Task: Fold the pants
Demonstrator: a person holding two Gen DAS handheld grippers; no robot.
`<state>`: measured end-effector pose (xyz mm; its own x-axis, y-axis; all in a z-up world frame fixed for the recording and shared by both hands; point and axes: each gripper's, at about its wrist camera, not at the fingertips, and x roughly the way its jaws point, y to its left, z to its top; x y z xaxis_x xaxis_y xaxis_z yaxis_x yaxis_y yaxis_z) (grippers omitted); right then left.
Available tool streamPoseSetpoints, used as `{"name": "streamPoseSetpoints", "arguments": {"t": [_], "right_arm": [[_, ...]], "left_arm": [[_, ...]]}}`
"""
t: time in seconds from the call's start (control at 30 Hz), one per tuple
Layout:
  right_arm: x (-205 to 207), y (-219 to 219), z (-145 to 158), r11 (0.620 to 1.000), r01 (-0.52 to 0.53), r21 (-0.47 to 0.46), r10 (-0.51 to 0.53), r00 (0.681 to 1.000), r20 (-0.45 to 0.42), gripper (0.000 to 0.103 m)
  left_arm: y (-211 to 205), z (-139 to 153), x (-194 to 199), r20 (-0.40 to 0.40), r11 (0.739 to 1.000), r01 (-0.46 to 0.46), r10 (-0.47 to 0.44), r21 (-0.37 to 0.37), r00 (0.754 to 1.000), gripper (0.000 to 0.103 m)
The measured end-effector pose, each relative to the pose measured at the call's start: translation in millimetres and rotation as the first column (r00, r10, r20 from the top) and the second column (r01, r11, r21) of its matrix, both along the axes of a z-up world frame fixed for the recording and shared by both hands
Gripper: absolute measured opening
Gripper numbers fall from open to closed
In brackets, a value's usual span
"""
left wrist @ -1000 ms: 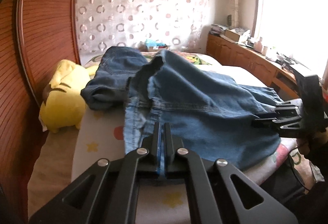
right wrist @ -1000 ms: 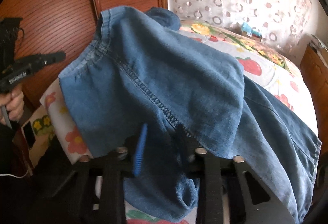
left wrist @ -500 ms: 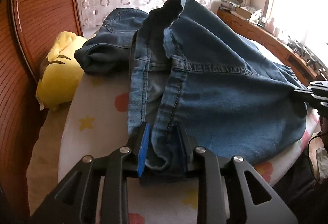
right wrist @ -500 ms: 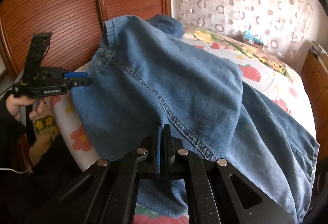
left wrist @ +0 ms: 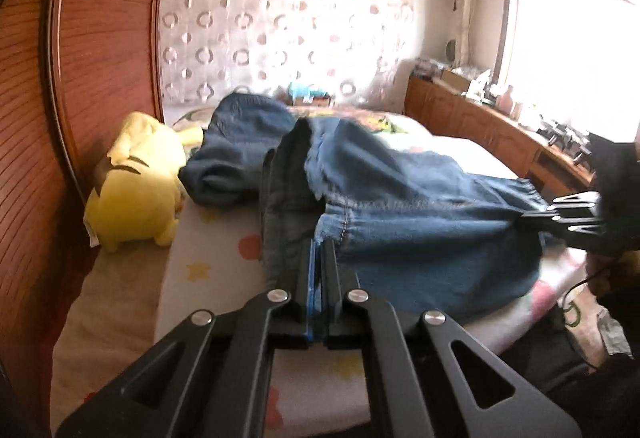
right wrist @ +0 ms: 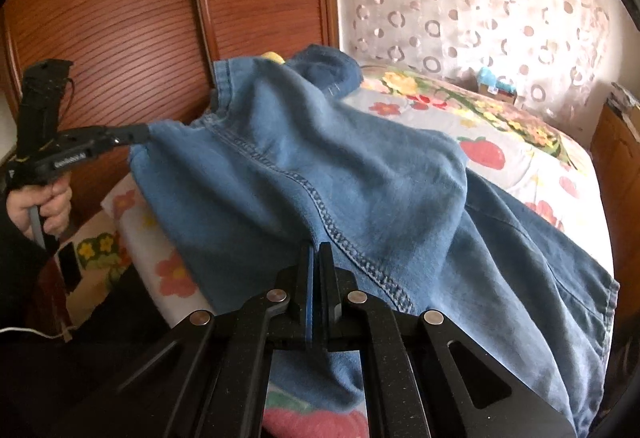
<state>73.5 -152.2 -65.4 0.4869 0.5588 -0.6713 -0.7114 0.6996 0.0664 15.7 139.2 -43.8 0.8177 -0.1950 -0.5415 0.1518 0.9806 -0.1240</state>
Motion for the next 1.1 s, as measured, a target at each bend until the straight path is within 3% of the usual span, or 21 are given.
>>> {"name": "streamPoseSetpoints", "arguments": {"t": [0.37,0.47,0.53,0.63,0.77,1.1], "right_arm": [[-18,8,-19,0.998,-0.036,-0.045,0.032,0.996,-0.078,0.002],[-18,2,-17,1.0,-0.018,-0.018,0.016,0.996,-0.084,0.015],[-18,-3,-12,1.0,0.004,-0.003,-0.004,0.997,-0.073,0.038],[-16,-12,-4,0.999,0.041,0.013,-0.041,0.998,-0.045,0.047],[-10,-24,-1,0.993,0.115,0.01,-0.115,0.993,-0.014,0.049],[-6,-69,-4,0.971,0.238,0.023,-0.238,0.971,0.005,0.05]], "left_arm": [[8,-31,-20,-0.118,1.0,-0.018,0.019,0.016,0.993,0.004],[10,-32,-17,-0.122,0.999,-0.034,0.036,0.018,0.992,0.015],[11,-28,-16,-0.107,0.999,-0.042,0.044,0.016,0.993,0.019],[8,-18,-12,-0.08,0.999,-0.038,0.039,0.016,0.996,0.021],[-2,-11,1,-0.064,1.0,-0.015,0.016,0.018,0.998,0.023],[-47,-15,35,-0.082,0.997,0.07,-0.069,0.017,0.994,0.042]]}}
